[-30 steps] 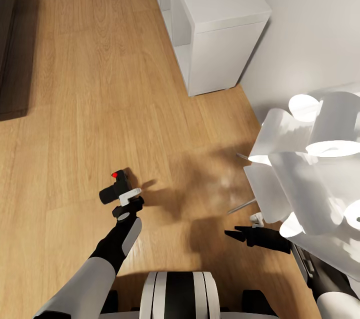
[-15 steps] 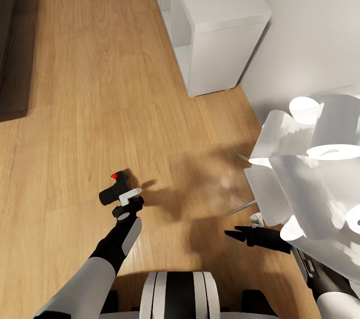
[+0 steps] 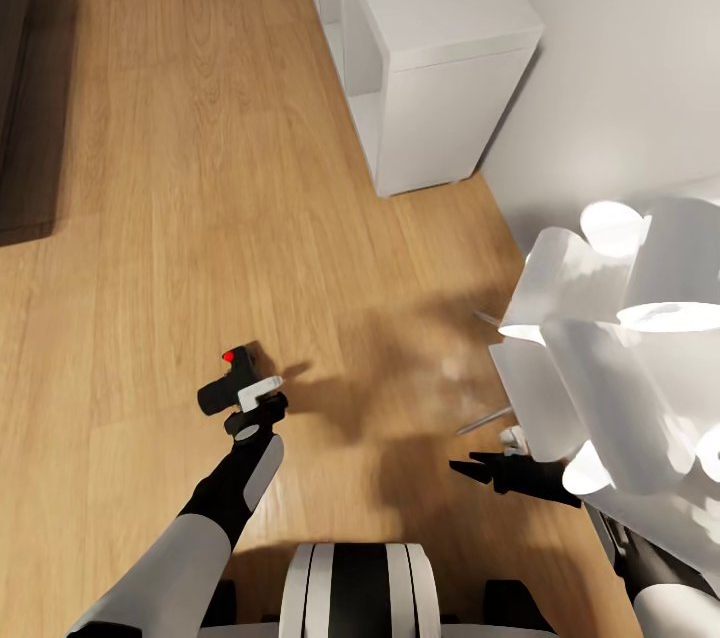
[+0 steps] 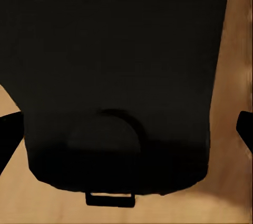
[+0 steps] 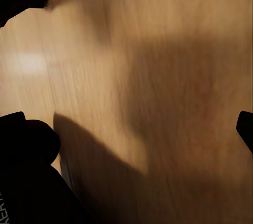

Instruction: Attach the digital camera to the camera tripod in the bedroom.

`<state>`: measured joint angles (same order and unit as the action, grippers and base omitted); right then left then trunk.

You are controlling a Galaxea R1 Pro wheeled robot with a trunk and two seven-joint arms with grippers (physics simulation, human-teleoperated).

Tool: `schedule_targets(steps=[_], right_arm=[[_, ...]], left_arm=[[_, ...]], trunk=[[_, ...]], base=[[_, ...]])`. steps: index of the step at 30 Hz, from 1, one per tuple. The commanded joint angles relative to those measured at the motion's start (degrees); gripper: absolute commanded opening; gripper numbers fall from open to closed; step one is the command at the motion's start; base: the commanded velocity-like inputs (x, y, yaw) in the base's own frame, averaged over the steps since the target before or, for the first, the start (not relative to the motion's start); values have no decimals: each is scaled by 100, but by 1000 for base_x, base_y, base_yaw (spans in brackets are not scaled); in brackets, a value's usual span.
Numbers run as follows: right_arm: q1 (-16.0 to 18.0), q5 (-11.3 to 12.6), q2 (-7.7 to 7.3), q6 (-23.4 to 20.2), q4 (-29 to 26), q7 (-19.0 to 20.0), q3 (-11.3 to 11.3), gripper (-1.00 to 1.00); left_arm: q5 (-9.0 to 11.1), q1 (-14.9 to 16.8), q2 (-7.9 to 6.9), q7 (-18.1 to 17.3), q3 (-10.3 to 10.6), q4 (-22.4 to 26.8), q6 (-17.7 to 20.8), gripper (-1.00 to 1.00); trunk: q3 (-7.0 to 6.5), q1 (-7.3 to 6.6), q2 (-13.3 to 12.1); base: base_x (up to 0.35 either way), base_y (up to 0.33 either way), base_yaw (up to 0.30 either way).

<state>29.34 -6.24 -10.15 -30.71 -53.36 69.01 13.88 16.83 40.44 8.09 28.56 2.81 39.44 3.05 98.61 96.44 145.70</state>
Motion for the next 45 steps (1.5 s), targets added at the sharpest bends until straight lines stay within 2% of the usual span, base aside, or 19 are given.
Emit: schedule_targets(steps=[1,34,35,45], right_arm=[[4,-44,4,-49,-7,42,19,100],[5,-44,4,-49,-7,42,19,100],[6,-44,4,-49,-7,42,19,100],[3,-44,4,-49,-7,42,19,100]], left_arm=[[29,1,-4,44,26,11,29,100],[42,0,-8,46,15,11,29,100],[41,-1,-8,47,13,11,29,-100],[43,-1,-5,53,2,10,29,-100]], trunk=[[3,1,1],[3,1,1],[3,1,1],[3,1,1]], base=[[101,0,0],[15,0,0],[0,0,0],[0,0,0]])
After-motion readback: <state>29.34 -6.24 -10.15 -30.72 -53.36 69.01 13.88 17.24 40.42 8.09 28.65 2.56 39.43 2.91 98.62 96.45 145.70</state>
